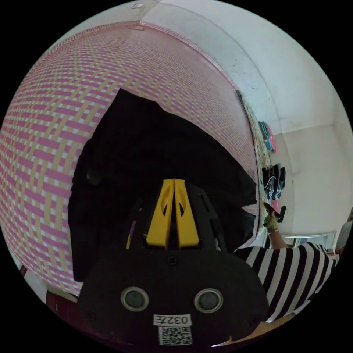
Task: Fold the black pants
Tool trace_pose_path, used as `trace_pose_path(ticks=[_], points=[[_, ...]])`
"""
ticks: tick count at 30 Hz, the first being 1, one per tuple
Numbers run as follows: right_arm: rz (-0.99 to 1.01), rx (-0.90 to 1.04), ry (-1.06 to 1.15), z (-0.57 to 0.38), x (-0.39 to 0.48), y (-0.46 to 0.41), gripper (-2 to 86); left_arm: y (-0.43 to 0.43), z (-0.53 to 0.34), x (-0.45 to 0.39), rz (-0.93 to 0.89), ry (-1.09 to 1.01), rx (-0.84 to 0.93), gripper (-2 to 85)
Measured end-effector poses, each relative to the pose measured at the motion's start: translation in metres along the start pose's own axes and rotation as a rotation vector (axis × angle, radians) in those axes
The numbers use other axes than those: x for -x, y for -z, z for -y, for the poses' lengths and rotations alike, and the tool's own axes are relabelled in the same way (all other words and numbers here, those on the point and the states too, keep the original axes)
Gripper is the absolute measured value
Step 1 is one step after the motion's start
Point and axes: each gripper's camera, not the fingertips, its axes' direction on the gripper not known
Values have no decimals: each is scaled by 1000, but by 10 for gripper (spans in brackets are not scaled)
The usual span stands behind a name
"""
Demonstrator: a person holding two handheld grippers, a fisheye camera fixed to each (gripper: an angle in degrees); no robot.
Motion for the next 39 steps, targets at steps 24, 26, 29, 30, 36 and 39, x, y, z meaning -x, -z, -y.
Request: trace_pose_path(ticks=[24, 26, 29, 30, 36, 39], points=[[636, 18, -491, -184, -185, -115, 75, -53, -160, 225, -372, 565, -316, 59], [699, -13, -518, -177, -191, -132, 74, -67, -161, 238, -444, 592, -374, 64], [763, -60, -567, -171, -200, -147, 73, -80, -168, 252, -514, 653, -497, 76], [772, -63, -575, -170, -202, -150, 72, -83, -169, 255, -521, 669, -513, 76], [731, -35, -532, -163, -210, -163, 14, -95, -171, 278, -488, 726, -584, 68], [717, -33, -520, -159, -213, -167, -4, -103, -163, 295, -532, 719, -565, 68]])
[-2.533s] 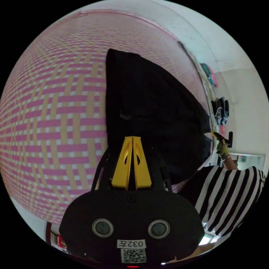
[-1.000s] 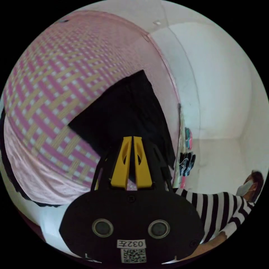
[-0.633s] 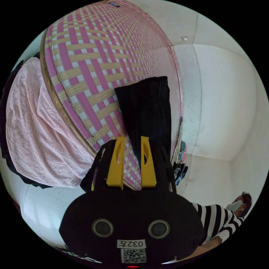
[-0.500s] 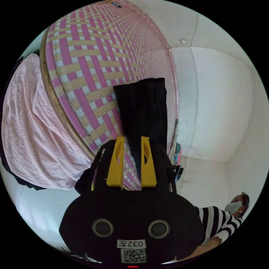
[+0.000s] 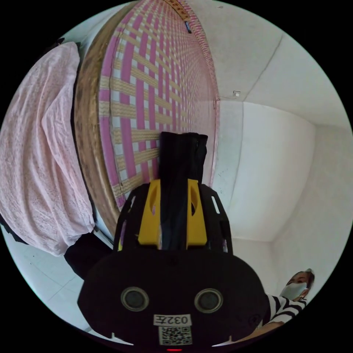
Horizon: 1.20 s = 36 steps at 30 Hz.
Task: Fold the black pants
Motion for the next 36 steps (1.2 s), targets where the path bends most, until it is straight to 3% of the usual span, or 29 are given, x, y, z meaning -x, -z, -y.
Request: trace_pose_path(ticks=[6, 11, 14, 24, 29, 36], points=[[-42, 0, 96, 17, 21, -8, -10, -20, 28, -3, 59, 17, 73, 0], [-8, -107, 346, 17, 85, 9, -10, -8, 40, -46, -247, -207, 79, -13], [77, -140, 445, 7, 101, 18, -10, 9, 44, -47, -308, -276, 85, -14], [6, -74, 274, -18, 64, 17, -10, 42, 33, 18, -137, -129, 119, -13], [79, -96, 344, -16, 99, 23, -10, 37, 43, -12, -312, -197, 107, -12], [100, -110, 335, 5, 142, 20, -10, 7, 65, -54, -347, -239, 148, -13]])
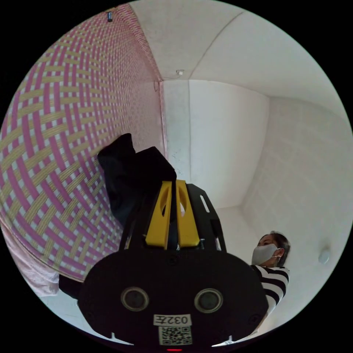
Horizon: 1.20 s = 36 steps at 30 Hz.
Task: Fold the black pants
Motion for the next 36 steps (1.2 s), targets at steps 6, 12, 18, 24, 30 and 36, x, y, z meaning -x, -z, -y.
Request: trace_pose_path(ticks=[6, 12, 18, 24, 30, 36], points=[[-15, -4, -40, 15, 20, -12, -10, -31, 24, -12, 24, 15, 30, -13], [4, -35, -112, 51, 50, -27, -9, -77, 62, -29, 20, 39, 59, -13], [-106, 58, -287, 153, 52, -108, 3, -175, 127, -16, 124, 78, 146, -7], [-317, 102, -394, 207, 18, -171, 80, -224, 143, 22, 296, 195, 126, 51], [-362, 34, -329, 168, 48, -128, 76, -170, 102, -25, 386, 55, 57, 41], [-377, -13, -354, 137, 58, -96, 77, -92, 28, -55, 468, 136, -231, 44]])
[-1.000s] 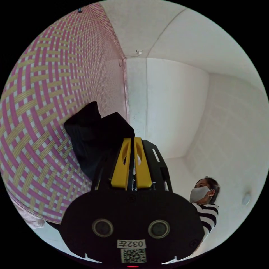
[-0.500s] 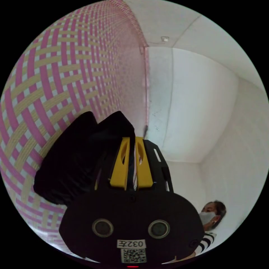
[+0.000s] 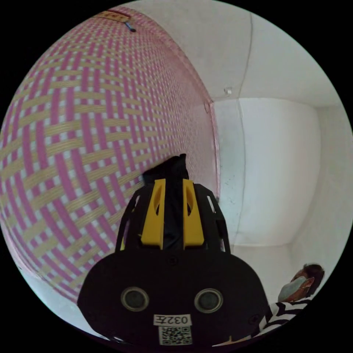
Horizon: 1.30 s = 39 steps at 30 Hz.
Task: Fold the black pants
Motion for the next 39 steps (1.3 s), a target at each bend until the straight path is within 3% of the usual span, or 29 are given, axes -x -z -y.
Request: trace_pose_path(ticks=[5, 12, 18, 21, 26, 30, 39], points=[[-61, 80, -33, 4, 20, -9, 80, -10, -20, 13, -46, 108, 150, 97], [-77, 87, -38, 5, 47, -3, 80, -37, -24, -5, -69, 146, 207, 113], [-67, 110, -61, 4, 43, 5, 56, -46, -24, -20, 5, 178, 230, 88], [-43, 113, -1, -2, 48, 13, 4, -43, -23, -21, 13, 211, 236, 47], [43, 20, 87, -29, 61, 66, -9, -23, -18, -28, 63, 202, 235, -11], [-55, 13, 101, -40, 44, 81, -9, -18, -20, -27, 26, 208, 265, -16], [31, -39, -26, -56, 5, 100, 69, 11, -27, -36, -26, 196, 279, 0]])
